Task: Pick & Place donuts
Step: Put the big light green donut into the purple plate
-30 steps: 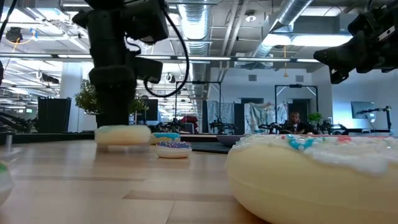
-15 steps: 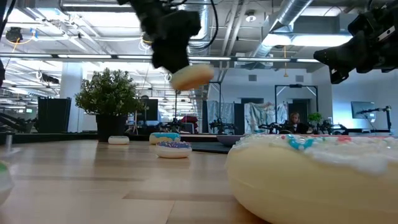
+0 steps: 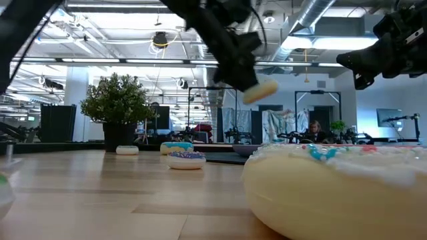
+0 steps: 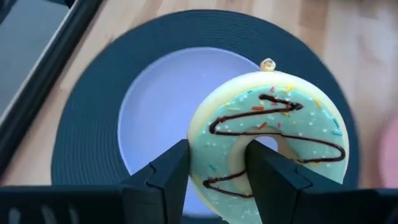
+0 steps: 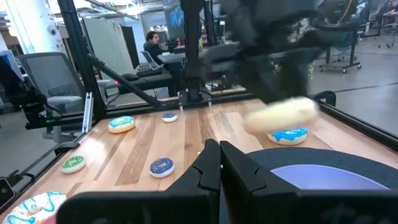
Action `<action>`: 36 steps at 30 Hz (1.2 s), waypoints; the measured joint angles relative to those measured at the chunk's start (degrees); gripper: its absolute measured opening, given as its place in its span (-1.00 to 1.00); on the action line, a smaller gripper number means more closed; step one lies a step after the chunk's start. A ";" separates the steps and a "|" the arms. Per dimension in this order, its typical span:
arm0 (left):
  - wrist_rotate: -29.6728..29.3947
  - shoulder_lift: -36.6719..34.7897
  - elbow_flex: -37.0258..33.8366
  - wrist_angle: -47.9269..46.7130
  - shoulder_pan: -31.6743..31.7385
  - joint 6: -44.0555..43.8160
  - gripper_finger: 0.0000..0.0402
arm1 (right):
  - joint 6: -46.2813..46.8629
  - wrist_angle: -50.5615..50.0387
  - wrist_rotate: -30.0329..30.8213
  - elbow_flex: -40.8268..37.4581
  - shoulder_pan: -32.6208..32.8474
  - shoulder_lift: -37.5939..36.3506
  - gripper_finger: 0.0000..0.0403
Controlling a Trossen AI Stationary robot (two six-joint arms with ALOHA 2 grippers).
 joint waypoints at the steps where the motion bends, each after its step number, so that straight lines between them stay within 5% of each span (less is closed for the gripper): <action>1: -0.02 2.52 3.25 -1.24 0.34 0.88 -0.27 | 0.00 0.03 -0.01 0.00 0.01 -0.04 -1.00; 11: -0.21 26.69 33.20 -14.24 2.22 5.55 -0.27 | 0.00 0.09 -0.03 0.00 0.01 -0.04 -1.00; 36: -0.42 29.11 32.43 -7.40 3.25 3.79 -0.27 | 0.00 0.17 -0.05 0.00 0.00 -0.04 -1.00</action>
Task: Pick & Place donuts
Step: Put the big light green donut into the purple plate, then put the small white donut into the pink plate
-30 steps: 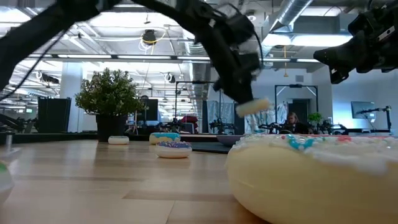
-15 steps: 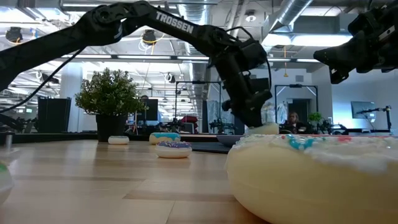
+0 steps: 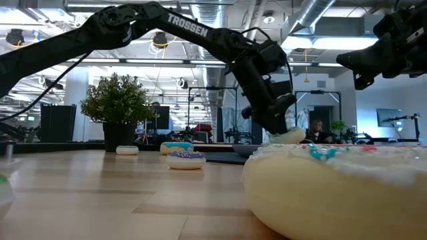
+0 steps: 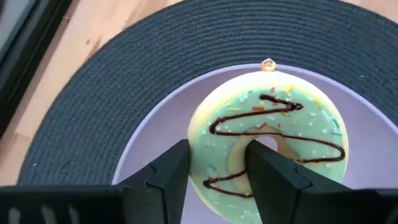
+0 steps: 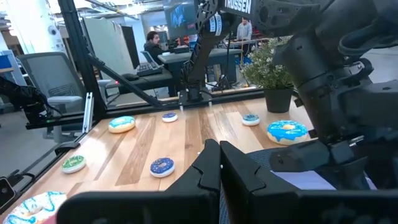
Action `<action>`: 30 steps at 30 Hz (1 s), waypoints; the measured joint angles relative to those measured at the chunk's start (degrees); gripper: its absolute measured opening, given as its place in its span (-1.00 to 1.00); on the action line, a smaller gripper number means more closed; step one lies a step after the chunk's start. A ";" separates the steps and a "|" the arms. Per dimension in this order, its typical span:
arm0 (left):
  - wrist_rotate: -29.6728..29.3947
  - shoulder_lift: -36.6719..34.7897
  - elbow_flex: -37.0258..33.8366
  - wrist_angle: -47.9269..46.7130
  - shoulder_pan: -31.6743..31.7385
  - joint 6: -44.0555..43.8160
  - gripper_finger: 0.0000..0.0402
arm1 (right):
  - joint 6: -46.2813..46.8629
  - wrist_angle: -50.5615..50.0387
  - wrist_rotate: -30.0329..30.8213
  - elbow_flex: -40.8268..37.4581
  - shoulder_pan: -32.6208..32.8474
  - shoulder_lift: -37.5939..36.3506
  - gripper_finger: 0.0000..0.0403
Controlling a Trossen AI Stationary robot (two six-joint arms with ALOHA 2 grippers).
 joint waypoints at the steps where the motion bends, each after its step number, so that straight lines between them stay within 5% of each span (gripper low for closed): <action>1: -0.25 0.00 0.00 -0.31 0.00 -0.34 -0.27 | 0.00 0.02 0.02 0.00 0.02 0.00 -1.00; 20: -0.13 0.00 -0.04 -1.57 -0.04 -3.91 -0.27 | 0.00 0.02 -0.02 0.00 0.00 0.00 -1.00; 30: 0.46 0.00 -0.04 -2.02 -0.11 -4.64 -0.08 | 0.00 0.02 -0.04 0.00 0.00 0.00 -1.00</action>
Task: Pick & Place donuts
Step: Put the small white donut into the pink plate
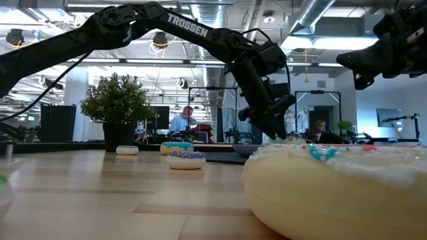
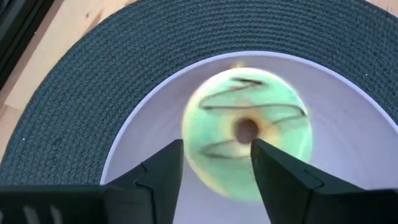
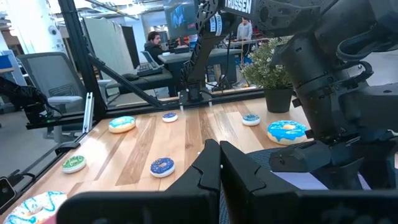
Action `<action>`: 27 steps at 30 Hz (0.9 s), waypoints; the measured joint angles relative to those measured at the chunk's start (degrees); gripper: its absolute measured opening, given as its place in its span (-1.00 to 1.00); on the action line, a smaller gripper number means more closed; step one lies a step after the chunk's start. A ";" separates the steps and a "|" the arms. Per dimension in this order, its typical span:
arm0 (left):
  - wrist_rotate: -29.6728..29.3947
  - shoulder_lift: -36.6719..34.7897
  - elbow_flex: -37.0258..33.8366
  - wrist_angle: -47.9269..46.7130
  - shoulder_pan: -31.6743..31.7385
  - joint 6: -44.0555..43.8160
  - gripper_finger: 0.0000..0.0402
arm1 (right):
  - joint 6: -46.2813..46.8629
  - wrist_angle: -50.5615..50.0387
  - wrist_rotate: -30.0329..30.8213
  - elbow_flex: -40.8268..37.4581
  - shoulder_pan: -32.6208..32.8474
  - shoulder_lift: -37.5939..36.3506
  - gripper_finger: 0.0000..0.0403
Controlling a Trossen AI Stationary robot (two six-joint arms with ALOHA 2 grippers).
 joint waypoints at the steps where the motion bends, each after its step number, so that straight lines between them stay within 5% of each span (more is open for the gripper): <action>1: 0.00 0.00 0.00 0.01 0.00 -0.02 -0.05 | 0.00 0.00 0.02 0.00 -0.01 0.00 -1.00; 11: -0.28 -0.27 -0.02 -0.21 0.00 -0.03 0.21 | 0.00 0.00 0.00 0.00 0.02 0.00 -1.00; 27: -4.06 -11.63 -0.02 -13.94 0.48 2.77 0.23 | 0.00 0.02 0.04 0.00 0.00 0.00 -1.00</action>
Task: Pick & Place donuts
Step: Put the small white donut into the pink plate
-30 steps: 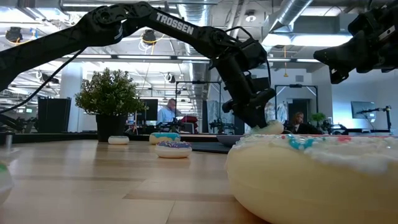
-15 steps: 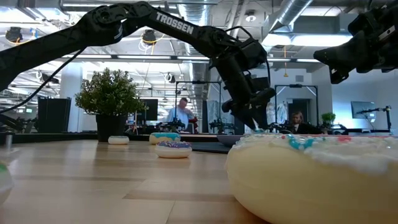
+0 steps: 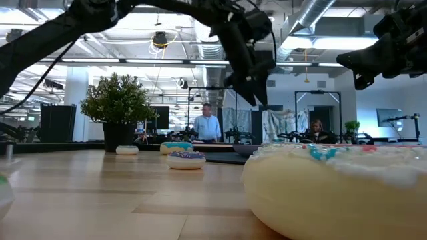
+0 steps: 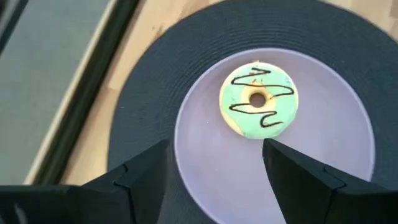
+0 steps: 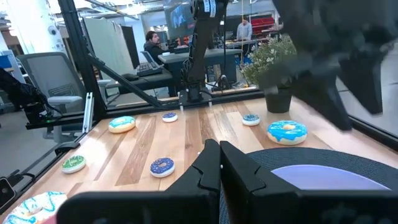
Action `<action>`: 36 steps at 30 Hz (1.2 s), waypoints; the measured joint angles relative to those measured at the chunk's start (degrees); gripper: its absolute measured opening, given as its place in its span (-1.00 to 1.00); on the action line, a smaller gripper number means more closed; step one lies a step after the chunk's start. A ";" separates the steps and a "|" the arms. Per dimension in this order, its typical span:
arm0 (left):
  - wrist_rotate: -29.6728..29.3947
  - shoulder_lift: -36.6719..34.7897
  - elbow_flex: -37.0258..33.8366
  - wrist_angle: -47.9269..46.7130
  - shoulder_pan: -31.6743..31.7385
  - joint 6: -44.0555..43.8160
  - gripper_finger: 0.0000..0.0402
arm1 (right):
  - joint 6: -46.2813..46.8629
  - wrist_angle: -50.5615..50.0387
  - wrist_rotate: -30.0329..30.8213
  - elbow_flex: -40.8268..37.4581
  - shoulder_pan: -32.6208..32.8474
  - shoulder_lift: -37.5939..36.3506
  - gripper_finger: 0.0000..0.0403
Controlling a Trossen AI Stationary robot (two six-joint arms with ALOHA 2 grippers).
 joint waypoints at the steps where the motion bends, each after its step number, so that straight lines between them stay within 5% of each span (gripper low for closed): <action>1: -0.02 -0.63 0.00 -0.64 -0.28 -0.07 0.23 | 0.00 -0.01 0.00 0.00 0.01 -0.01 -1.00; 15: -1.24 -6.61 -0.21 -12.63 -5.61 0.44 0.23 | 0.00 0.00 0.02 0.00 -0.01 0.00 -1.00; 18: -1.36 -9.01 -4.68 -12.80 -7.40 0.52 0.23 | 0.00 -0.01 0.03 0.00 0.00 -0.01 -1.00; 23: -3.72 -18.04 -21.91 -5.80 -10.58 -0.58 0.23 | 0.00 0.00 0.02 0.00 0.01 0.00 -1.00; 36: -4.96 -54.00 -75.42 37.58 -17.62 -5.78 0.23 | 0.00 0.00 0.00 0.00 -0.01 0.00 -1.00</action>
